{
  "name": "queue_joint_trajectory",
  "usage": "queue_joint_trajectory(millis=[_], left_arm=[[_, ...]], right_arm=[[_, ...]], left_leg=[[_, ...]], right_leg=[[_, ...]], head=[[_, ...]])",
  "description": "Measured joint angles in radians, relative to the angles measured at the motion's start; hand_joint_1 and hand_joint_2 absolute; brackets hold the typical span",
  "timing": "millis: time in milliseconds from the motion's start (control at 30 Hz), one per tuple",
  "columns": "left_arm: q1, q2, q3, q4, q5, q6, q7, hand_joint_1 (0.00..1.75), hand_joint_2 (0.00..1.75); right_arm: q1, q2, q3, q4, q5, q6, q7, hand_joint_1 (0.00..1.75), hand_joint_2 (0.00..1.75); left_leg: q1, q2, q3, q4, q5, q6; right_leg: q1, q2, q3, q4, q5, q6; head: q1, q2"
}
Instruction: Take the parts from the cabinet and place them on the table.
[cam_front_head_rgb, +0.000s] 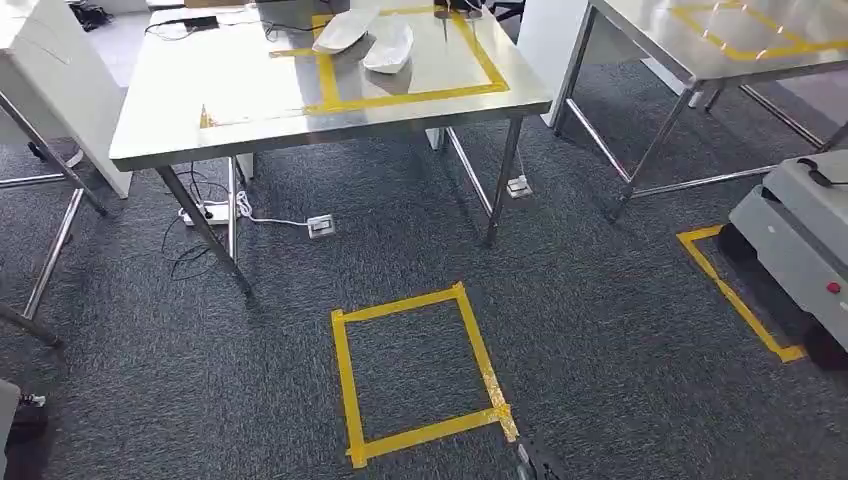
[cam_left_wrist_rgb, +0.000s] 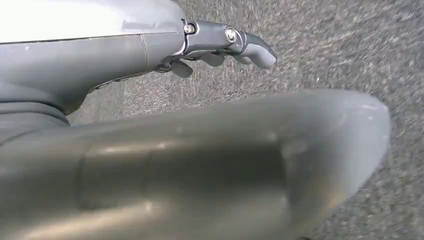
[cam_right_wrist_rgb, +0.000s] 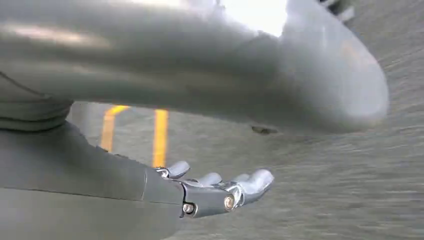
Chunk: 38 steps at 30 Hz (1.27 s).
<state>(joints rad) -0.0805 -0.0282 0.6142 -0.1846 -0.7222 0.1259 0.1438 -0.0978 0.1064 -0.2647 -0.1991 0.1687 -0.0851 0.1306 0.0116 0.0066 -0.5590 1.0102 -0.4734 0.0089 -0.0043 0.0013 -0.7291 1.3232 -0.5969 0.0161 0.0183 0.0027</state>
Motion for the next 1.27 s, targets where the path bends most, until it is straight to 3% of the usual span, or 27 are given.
queue_joint_trajectory(millis=[33, 67, 133, 167, 200, 300, 333, 400, 467, 500, 567, 600, 633, 667, 700, 800, 833, 867, 900, 967, 1000, 1033, 1067, 1133, 1167, 1233, 1267], left_arm=[[0.002, 0.000, 0.000, 0.000, -0.004, -0.001, -0.001, 0.00, 0.00], [0.005, 0.000, 0.000, 0.000, -0.007, -0.001, -0.001, 0.00, 0.00], [0.010, -0.001, 0.004, 0.000, -0.005, 0.001, 0.002, 0.00, 0.00], [0.012, -0.002, 0.010, 0.000, -0.002, 0.001, 0.006, 0.00, 0.00], [0.012, -0.002, 0.013, 0.000, -0.001, 0.002, 0.014, 0.00, 0.00], [0.013, -0.006, 0.026, 0.001, 0.010, 0.000, 0.045, 0.00, 0.00], [0.015, -0.007, 0.031, 0.002, 0.016, -0.002, 0.055, 0.00, 0.00], [0.017, -0.014, 0.041, 0.003, 0.022, -0.006, 0.065, 0.00, 0.00], [0.016, -0.018, 0.048, 0.003, 0.026, -0.008, 0.058, 0.00, 0.00], [0.015, -0.021, 0.051, 0.003, 0.029, -0.008, 0.050, 0.00, 0.00], [0.013, -0.029, 0.055, 0.003, 0.030, -0.008, 0.030, 0.00, 0.00], [0.010, -0.032, 0.058, 0.003, 0.029, -0.008, 0.019, 0.00, 0.00], [0.004, -0.035, 0.058, 0.003, 0.026, -0.008, 0.011, 0.00, 0.00], [-0.006, -0.037, 0.058, 0.002, 0.020, -0.009, 0.007, 0.00, 0.00], [-0.013, -0.039, 0.058, 0.001, 0.018, -0.012, 0.002, 0.00, 1.75], [-0.027, -0.044, 0.058, 0.002, 0.001, -0.052, -0.002, 0.00, 1.75], [-0.029, -0.046, 0.058, 0.002, -0.017, -0.054, 0.008, 0.00, 1.75], [-0.034, -0.049, 0.058, 0.002, -0.034, -0.055, 0.016, 0.00, 1.75], [-0.036, -0.050, 0.057, 0.002, -0.040, -0.055, 0.021, 0.00, 1.75], [-0.035, -0.050, 0.057, 0.001, -0.041, -0.056, 0.016, 0.00, 1.75], [-0.033, -0.048, 0.049, -0.010, -0.029, -0.058, 0.010, 0.00, 1.75], [-0.031, -0.047, 0.035, -0.023, -0.013, -0.060, 0.005, 0.00, 1.75], [-0.031, -0.047, 0.020, -0.037, 0.005, -0.061, 0.002, 0.00, 1.75], [-0.032, -0.047, -0.011, -0.067, 0.048, -0.064, -0.010, 0.00, 1.75], [-0.031, -0.045, -0.025, -0.080, 0.069, -0.065, -0.013, 0.00, 1.75], [-0.028, -0.038, -0.061, -0.104, 0.117, -0.069, -0.024, 0.00, 1.75], [-0.025, -0.033, -0.083, -0.114, 0.145, -0.071, -0.030, 0.00, 1.75]], right_arm=[[0.008, -0.001, 0.000, 0.002, 0.012, -0.010, 0.025, 0.00, 1.75], [0.019, -0.003, 0.000, 0.004, 0.028, -0.027, 0.063, 0.00, 1.75], [0.033, -0.006, 0.001, 0.006, 0.029, -0.047, 0.102, 0.00, 1.75], [0.034, -0.008, 0.001, 0.006, 0.019, -0.052, 0.111, 0.00, 1.75], [0.036, -0.009, 0.001, 0.006, 0.011, -0.053, 0.112, 0.00, 1.75], [0.046, -0.014, 0.001, 0.007, 0.005, -0.056, 0.110, 0.00, 1.75], [0.046, -0.014, 0.000, 0.008, -0.003, -0.058, 0.103, 0.00, 1.75], [0.045, -0.019, -0.005, 0.008, -0.016, -0.065, 0.084, 0.00, 1.75], [0.046, -0.023, -0.015, 0.008, -0.031, -0.057, 0.066, 0.00, 1.75], [0.046, -0.025, -0.019, 0.008, -0.032, -0.051, 0.059, 0.00, 1.75], [0.046, -0.029, -0.022, 0.008, -0.005, -0.040, 0.051, 0.00, 1.75], [0.046, -0.031, -0.022, 0.008, 0.029, -0.035, 0.051, 0.00, 1.75], [0.046, -0.033, -0.017, 0.008, 0.065, -0.033, 0.050, 0.00, 1.75], [0.046, -0.036, -0.004, 0.008, 0.097, -0.032, 0.050, 0.00, 1.75], [0.046, -0.039, 0.009, 0.008, 0.115, -0.030, 0.048, 0.00, 1.75], [0.044, -0.046, 0.027, 0.008, 0.125, -0.027, 0.024, 0.00, 1.75], [0.047, -0.052, 0.031, 0.008, 0.128, -0.027, 0.020, 0.00, 1.75], [0.049, -0.053, 0.034, 0.008, 0.132, -0.027, 0.019, 0.00, 1.75], [0.050, -0.053, 0.038, 0.008, 0.135, -0.029, 0.019, 0.00, 1.75], [0.053, -0.058, 0.045, 0.008, 0.139, -0.044, 0.016, 0.00, 1.75], [0.065, -0.060, 0.051, 0.008, 0.135, -0.051, 0.014, 0.00, 1.75], [0.076, -0.063, 0.058, 0.008, 0.130, -0.051, 0.012, 0.00, 1.75], [0.089, -0.065, 0.063, 0.010, 0.122, -0.050, 0.009, 0.00, 1.75], [0.117, -0.071, 0.076, 0.015, 0.105, -0.043, 0.000, 0.00, 1.75], [0.129, -0.072, 0.081, 0.016, 0.097, -0.042, -0.005, 0.00, 1.75], [0.150, -0.072, 0.093, 0.016, 0.077, -0.031, -0.017, 0.00, 1.75], [0.161, -0.072, 0.100, 0.016, 0.066, -0.026, -0.022, 0.00, 1.75]], left_leg=[[0.000, 0.000, -0.012, 0.003, 0.006, -0.001], [0.000, 0.000, -0.028, 0.008, 0.014, -0.003], [0.000, 0.000, -0.048, 0.018, 0.025, -0.010], [-0.001, 0.003, -0.056, 0.019, 0.031, -0.015], [0.000, 0.004, -0.056, 0.018, 0.039, -0.022], [0.002, 0.005, -0.054, 0.004, 0.066, -0.042], [0.001, 0.004, -0.060, 0.008, 0.060, -0.047], [0.002, -0.002, -0.088, 0.077, -0.044, -0.051], [0.003, -0.002, -0.112, 0.222, -0.153, -0.057], [0.003, -0.002, -0.113, 0.275, -0.165, -0.060], [0.003, -0.002, -0.074, 0.275, -0.101, -0.063], [0.004, -0.002, -0.031, 0.226, -0.058, -0.062], [0.006, -0.002, 0.028, 0.148, -0.037, -0.061], [0.006, -0.005, 0.087, 0.055, -0.084, -0.057], [-0.003, -0.009, 0.132, -0.016, -0.112, -0.051], [-0.009, -0.006, 0.108, -0.006, -0.103, -0.018], [-0.001, -0.002, 0.102, -0.014, -0.086, -0.005], [0.000, 0.002, 0.092, -0.013, -0.076, 0.003], [0.000, 0.002, 0.079, -0.012, -0.065, 0.010], [0.000, 0.008, 0.055, -0.010, -0.047, 0.010], [-0.001, 0.009, 0.042, -0.008, -0.039, 0.009], [0.000, 0.010, 0.035, -0.005, -0.033, 0.007], [0.001, 0.009, 0.030, -0.002, -0.027, 0.004], [0.003, 0.003, 0.017, 0.006, -0.020, -0.004], [0.003, 0.004, 0.013, 0.011, -0.019, -0.008], [-0.004, 0.007, 0.005, 0.013, -0.014, -0.023], [-0.007, 0.008, -0.002, 0.015, -0.024, -0.014]], right_leg=[[0.000, 0.000, 0.014, -0.001, 0.018, 0.000], [0.000, 0.000, 0.059, -0.046, 0.058, -0.003], [0.000, 0.000, 0.187, -0.225, 0.104, -0.013], [0.004, 0.001, 0.228, -0.300, 0.061, -0.022], [0.010, 0.001, 0.241, -0.323, 0.060, -0.024], [0.015, 0.001, 0.225, -0.324, 0.083, -0.042], [0.002, -0.004, 0.217, -0.337, 0.100, -0.050], [0.003, -0.005, 0.194, -0.339, 0.123, -0.063], [0.006, -0.006, 0.164, -0.337, 0.146, -0.065], [0.007, -0.007, 0.147, -0.334, 0.157, -0.065], [0.006, -0.008, 0.111, -0.323, 0.177, -0.061], [0.005, -0.008, 0.092, -0.315, 0.187, -0.057], [0.004, -0.008, 0.073, -0.306, 0.196, -0.053], [0.004, -0.008, 0.063, -0.298, 0.203, -0.046], [0.007, -0.009, 0.058, -0.291, 0.208, -0.040], [0.003, -0.011, 0.063, -0.307, 0.233, -0.017], [0.002, -0.011, 0.060, -0.306, 0.242, -0.011], [-0.001, -0.006, 0.048, -0.285, 0.211, -0.005], [-0.002, -0.004, 0.026, -0.227, 0.153, 0.001], [-0.006, -0.003, -0.021, -0.072, 0.052, 0.011], [-0.007, -0.003, -0.030, -0.008, 0.021, 0.014], [-0.008, -0.003, -0.017, 0.001, 0.017, 0.016], [-0.010, -0.003, 0.023, -0.037, 0.030, 0.016], [-0.011, -0.004, 0.151, -0.214, 0.088, 0.011], [-0.011, -0.004, 0.199, -0.300, 0.087, 0.007], [-0.004, 0.000, 0.195, -0.307, 0.091, -0.011], [-0.006, -0.001, 0.196, -0.312, 0.093, -0.010]], head=[[0.000, 0.000], [0.000, 0.000], [0.000, 0.000], [0.000, 0.000], [-0.001, 0.000], [0.000, 0.000], [0.000, 0.000], [-0.005, 0.000], [-0.006, 0.000], [-0.006, 0.000], [-0.006, 0.000], [-0.007, 0.000], [-0.006, 0.000], [-0.007, 0.000], [-0.005, 0.000], [-0.010, 0.000], [-0.014, 0.000], [-0.011, 0.000], [-0.008, 0.000], [-0.008, 0.000], [-0.008, 0.000], [-0.008, 0.000], [-0.008, 0.000], [-0.008, 0.000], [-0.008, 0.000], [-0.008, 0.000], [-0.009, 0.000]])
